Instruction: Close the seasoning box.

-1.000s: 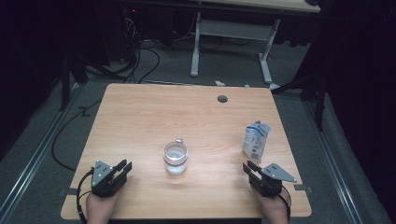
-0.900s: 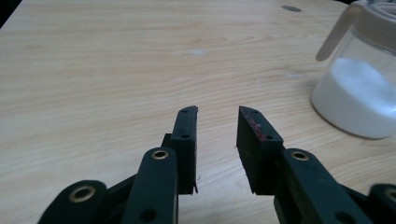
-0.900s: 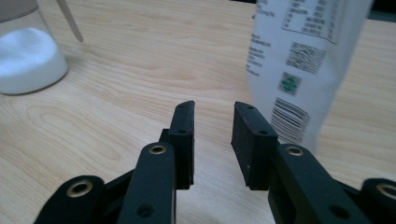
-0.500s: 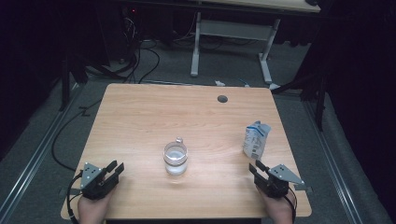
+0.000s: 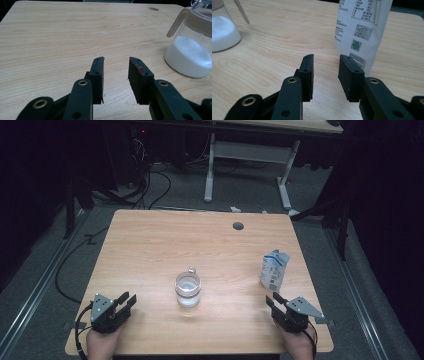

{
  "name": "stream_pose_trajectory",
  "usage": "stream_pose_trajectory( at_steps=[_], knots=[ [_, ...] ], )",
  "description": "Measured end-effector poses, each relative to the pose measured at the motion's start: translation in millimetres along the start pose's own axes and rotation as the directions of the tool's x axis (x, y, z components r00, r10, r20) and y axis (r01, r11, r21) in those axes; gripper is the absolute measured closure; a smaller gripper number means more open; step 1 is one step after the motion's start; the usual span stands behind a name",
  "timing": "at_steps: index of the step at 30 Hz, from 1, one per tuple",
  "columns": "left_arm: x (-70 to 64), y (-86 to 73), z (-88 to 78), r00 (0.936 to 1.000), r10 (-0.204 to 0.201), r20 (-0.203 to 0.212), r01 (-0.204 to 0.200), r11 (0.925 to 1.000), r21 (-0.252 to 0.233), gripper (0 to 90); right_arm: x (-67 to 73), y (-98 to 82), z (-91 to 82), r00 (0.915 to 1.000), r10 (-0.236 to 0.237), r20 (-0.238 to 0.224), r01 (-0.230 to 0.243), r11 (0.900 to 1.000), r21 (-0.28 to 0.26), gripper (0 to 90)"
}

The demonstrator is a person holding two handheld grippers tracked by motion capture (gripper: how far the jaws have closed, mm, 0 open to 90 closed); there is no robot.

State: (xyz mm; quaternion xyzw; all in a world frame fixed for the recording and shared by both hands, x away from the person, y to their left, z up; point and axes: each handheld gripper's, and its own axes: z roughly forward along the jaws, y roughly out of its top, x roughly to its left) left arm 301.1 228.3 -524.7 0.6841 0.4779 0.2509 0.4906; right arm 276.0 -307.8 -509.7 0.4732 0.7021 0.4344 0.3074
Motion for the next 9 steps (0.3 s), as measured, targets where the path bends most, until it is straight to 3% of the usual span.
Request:
stream_pose_trajectory(
  at_steps=[9],
  knots=[
    [1.3, 2.4, 2.3, 0.9999, -0.002, 0.011, 0.002, 1.0, -0.005, 65.0, 0.1, -0.1, -3.0, 1.0, 0.003, 0.008, -0.003, 1.0, -0.001, 63.6]
  ],
)
